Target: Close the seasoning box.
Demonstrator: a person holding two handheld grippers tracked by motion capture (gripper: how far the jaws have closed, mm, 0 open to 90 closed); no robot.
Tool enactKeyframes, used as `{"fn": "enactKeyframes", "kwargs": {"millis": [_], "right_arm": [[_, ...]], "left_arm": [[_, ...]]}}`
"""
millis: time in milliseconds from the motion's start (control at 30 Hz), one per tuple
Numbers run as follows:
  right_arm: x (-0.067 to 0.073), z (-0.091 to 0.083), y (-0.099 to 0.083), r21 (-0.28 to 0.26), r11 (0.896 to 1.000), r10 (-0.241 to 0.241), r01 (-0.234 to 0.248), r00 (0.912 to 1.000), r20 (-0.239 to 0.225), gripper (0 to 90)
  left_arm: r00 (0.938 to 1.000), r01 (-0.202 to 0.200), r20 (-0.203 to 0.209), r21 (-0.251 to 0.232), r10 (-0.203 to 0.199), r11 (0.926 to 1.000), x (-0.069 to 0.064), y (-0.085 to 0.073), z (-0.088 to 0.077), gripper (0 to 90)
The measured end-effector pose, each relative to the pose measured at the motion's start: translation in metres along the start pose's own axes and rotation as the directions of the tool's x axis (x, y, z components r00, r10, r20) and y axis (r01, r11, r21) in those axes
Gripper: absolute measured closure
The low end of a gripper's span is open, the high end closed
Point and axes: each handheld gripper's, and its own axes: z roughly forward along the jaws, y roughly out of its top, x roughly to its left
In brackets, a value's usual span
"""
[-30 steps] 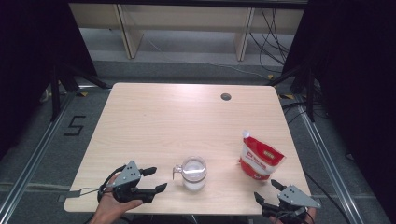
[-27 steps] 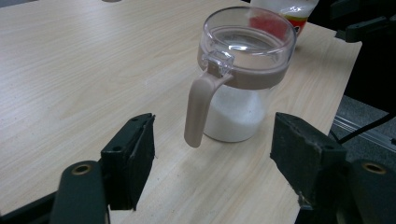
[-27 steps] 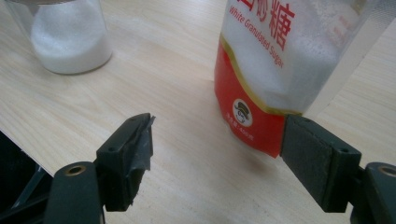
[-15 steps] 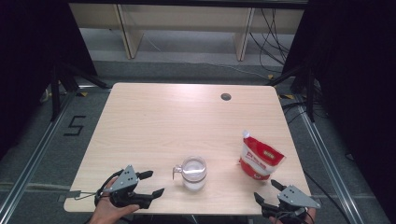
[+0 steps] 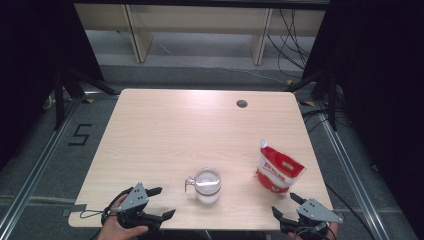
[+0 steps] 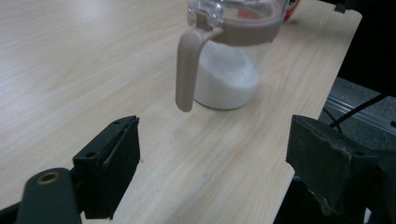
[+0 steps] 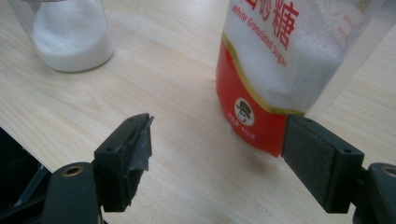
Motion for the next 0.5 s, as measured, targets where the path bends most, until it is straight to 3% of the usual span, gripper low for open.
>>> {"fn": "enactKeyframes", "kwargs": {"millis": [433,500], "right_arm": [[0.0005,0.0005,0.0000,0.001,1.000,-0.002,0.002,1.0000,-0.004,25.3],[0.0008,0.0004,0.0000,0.002,1.000,0.001,-0.001,1.0000,-0.003,25.4]], "left_arm": [[0.9998,0.019,-0.008,0.010,-0.019,0.9998,-0.0044,-0.0079,0.0053,16.8],[0.9999,-0.011,-0.004,0.022,0.011,0.9997,-0.0025,-0.0076,0.0053,16.8]]}}
